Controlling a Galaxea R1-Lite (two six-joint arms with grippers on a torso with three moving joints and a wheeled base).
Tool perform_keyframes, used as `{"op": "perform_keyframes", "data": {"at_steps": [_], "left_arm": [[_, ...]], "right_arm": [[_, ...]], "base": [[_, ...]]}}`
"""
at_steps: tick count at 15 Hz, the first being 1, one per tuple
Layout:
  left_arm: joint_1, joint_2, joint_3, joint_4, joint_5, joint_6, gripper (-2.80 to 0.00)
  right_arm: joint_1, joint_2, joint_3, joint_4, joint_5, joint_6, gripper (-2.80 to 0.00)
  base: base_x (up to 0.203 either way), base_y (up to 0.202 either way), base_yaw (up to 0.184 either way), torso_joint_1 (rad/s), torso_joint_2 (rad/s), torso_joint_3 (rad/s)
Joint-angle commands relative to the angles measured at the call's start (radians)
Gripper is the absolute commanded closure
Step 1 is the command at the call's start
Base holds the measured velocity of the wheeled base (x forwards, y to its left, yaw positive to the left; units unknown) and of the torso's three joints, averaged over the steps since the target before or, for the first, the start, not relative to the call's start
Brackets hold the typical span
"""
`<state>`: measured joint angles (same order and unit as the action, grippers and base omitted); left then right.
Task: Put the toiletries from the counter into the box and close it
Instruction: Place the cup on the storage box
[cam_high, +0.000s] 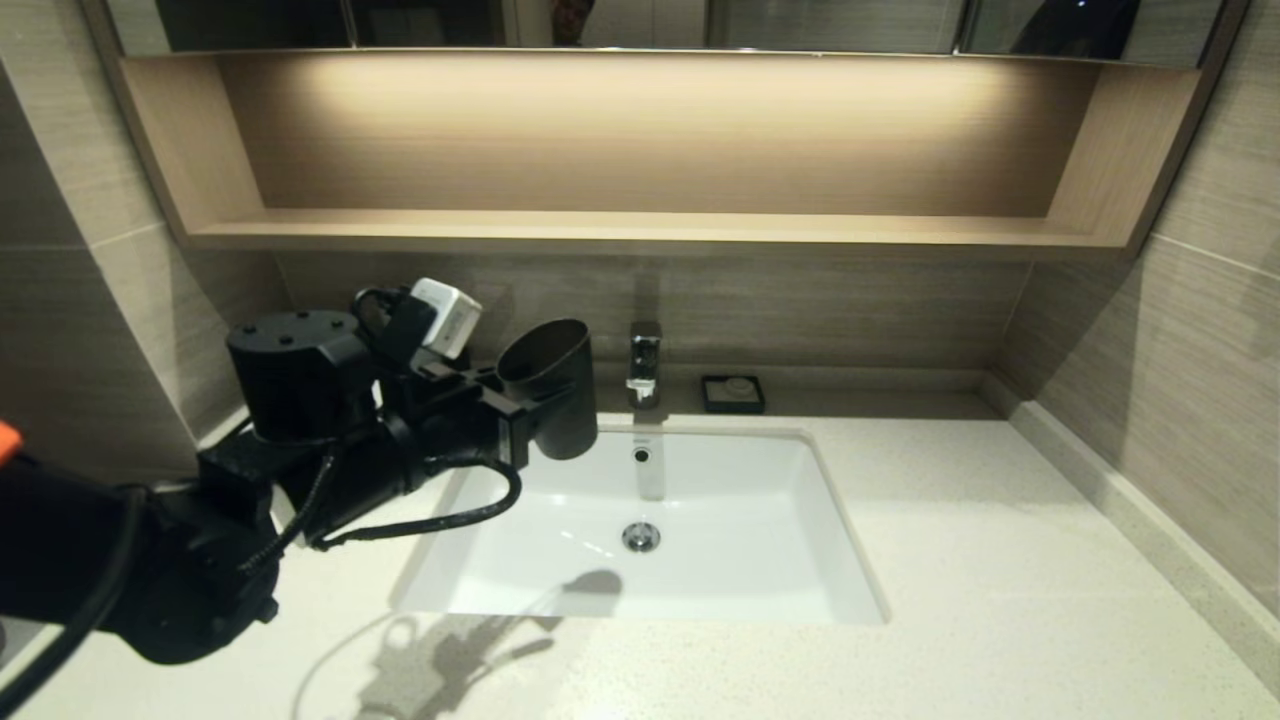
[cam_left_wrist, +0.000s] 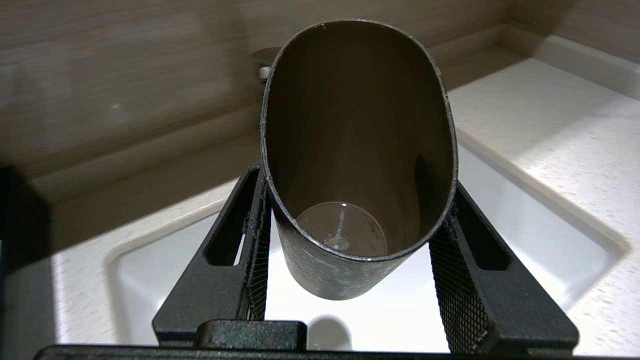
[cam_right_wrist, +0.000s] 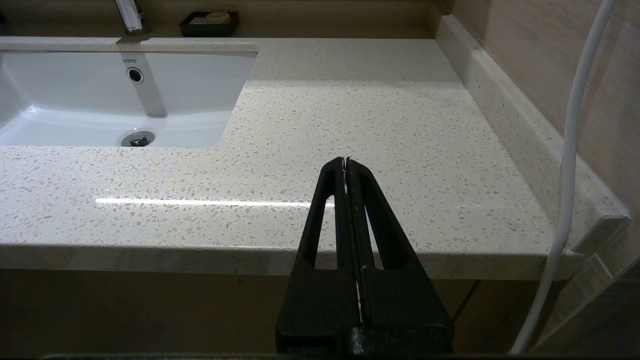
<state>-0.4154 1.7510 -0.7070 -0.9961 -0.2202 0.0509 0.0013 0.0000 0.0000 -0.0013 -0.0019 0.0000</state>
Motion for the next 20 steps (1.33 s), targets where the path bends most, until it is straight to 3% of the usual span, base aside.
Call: {"op": "perform_keyframes", "data": {"at_steps": [1,4,10,16,20], "left_arm": [[0.081,-0.022,-0.005,0.015,0.001,0.0,0.0],[0.169,-0.024,-0.019,0.069,0.01,0.0,0.0],[0.321,-0.047,-0.153,0.319,0.016,0.0,0.0],[0.443,0.021,-0.221,0.333,0.029,0.001,0.0],[0.482,0.025,-0.256,0.329,0.028,0.002,0.0]], "right_arm": [[0.0,-0.001,0.0,0.0,0.0,0.0,0.0],[0.0,0.0,0.001,0.0,0.0,0.0,0.0],[0.0,0.0,0.001,0.0,0.0,0.0,0.0],[0.0,0.0,0.001,0.0,0.0,0.0,0.0],[0.0,0.0,0.002,0.0,0.0,0.0,0.0]], "base": [[0.0,0.0,0.0,0.0,0.0,0.0],[0.0,0.0,0.0,0.0,0.0,0.0],[0.0,0.0,0.0,0.0,0.0,0.0],[0.0,0.0,0.0,0.0,0.0,0.0],[0.0,0.0,0.0,0.0,0.0,0.0]]}}
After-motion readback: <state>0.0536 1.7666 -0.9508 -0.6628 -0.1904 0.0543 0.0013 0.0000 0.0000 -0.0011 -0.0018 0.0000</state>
